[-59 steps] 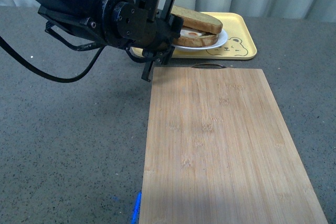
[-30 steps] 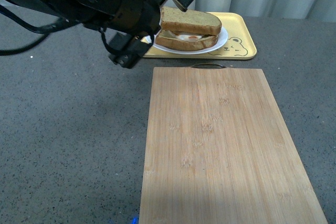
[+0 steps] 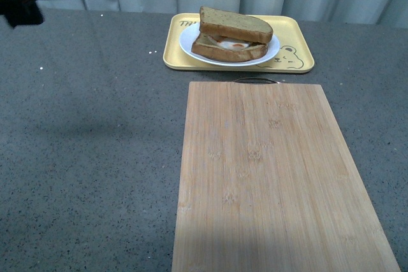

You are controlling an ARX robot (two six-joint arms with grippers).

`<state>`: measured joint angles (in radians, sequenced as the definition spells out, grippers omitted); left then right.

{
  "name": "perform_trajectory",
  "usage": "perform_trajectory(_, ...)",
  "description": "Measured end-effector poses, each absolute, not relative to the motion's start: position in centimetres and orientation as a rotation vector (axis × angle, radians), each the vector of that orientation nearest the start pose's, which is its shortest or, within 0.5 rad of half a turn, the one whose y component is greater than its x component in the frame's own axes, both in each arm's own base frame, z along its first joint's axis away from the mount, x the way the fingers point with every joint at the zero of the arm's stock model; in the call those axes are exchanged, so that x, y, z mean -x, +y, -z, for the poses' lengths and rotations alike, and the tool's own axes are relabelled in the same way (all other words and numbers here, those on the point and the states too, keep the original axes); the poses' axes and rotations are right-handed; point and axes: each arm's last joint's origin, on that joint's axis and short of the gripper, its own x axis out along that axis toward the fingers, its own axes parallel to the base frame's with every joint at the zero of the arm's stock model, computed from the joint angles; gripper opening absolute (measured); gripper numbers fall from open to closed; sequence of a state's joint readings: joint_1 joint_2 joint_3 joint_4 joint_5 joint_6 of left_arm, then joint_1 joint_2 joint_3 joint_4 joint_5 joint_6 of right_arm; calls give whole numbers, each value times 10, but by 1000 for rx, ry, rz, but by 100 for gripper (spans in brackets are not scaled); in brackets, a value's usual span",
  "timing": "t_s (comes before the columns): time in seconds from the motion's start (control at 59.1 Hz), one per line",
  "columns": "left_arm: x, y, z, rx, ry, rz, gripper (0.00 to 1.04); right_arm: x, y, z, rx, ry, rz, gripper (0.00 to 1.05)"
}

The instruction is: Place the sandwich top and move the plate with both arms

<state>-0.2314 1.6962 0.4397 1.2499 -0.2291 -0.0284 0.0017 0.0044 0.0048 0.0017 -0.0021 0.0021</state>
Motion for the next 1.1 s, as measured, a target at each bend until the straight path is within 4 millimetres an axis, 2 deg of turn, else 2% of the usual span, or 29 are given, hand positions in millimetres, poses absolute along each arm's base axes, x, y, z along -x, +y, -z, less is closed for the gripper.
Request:
perform_trajectory(0.068,-263,-51,-149,20,24,3,4,-98,0,-165,-2,-2,-3,95)
perform_trajectory(0.254,-231,-34,-164,16,-1,10,4,-98,0,-165,-2,-2,-4,95)
perform_trajectory(0.491,-199,-20,-161,12,16,4,4,-98,0,-165,-2,-2,-4,95)
perform_trajectory(0.864,-165,-1,-162,8,15,1,4,-98,0,-165,-2,-2,-4,95)
perform_trajectory(1.101,-149,0,-163,8,12,3,4,-98,0,-165,-2,-2,-4,95)
